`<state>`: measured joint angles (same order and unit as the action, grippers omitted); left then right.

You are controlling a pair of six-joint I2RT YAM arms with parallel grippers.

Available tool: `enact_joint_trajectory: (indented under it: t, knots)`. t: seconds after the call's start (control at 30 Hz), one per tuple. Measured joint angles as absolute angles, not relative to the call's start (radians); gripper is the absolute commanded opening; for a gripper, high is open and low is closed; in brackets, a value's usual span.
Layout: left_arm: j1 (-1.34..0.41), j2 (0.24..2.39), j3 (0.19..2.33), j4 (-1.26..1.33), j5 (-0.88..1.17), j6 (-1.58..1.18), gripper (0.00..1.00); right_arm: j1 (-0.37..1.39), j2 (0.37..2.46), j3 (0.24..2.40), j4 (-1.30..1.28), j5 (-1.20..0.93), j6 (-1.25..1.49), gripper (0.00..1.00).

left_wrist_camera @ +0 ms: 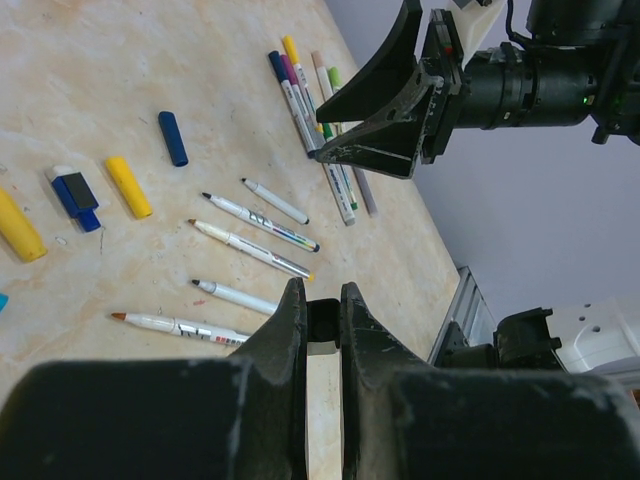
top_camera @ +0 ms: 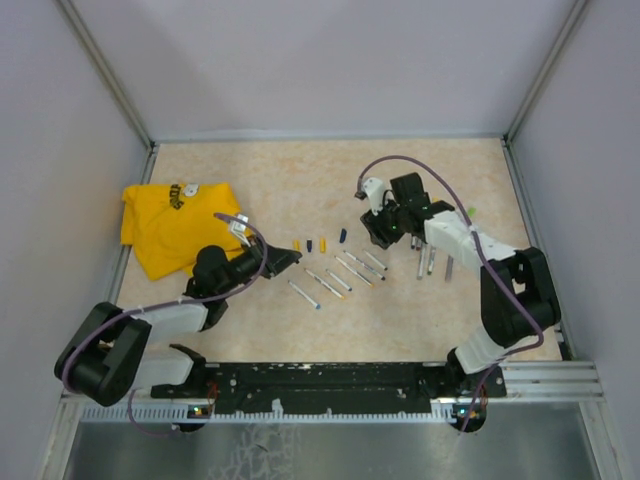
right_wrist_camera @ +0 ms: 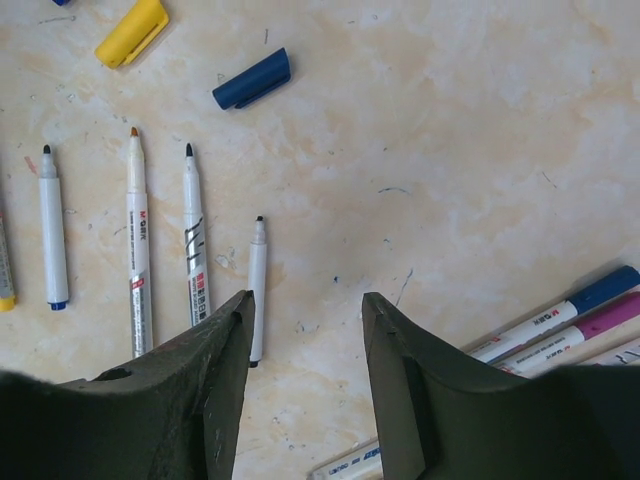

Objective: Open the pen caps
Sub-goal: Place the pen at the center of the board, then place the pen cap.

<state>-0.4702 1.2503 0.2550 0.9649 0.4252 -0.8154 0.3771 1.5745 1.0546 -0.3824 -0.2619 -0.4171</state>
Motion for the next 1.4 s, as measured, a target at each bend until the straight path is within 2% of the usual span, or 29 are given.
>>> enact_joint_trajectory:
  t: [0.37, 1.2, 1.4]
  knots:
    - [-0.532, 1.313, 0.353, 0.912, 0.389, -0.781, 0.0, 0.359, 1.493, 1.054, -0.383, -0.316, -0.423, 0.53]
    - [-0.66, 1.439, 0.579, 0.579, 0.119, -0.683, 0.0, 0.328, 1.468, 1.054, -0.387, -0.345, -0.434, 0.54]
    - [-0.68, 1.514, 0.699, 0.45, 0.049, -0.683, 0.0, 0.306, 1.467, 1.054, -0.387, -0.345, -0.434, 0.54]
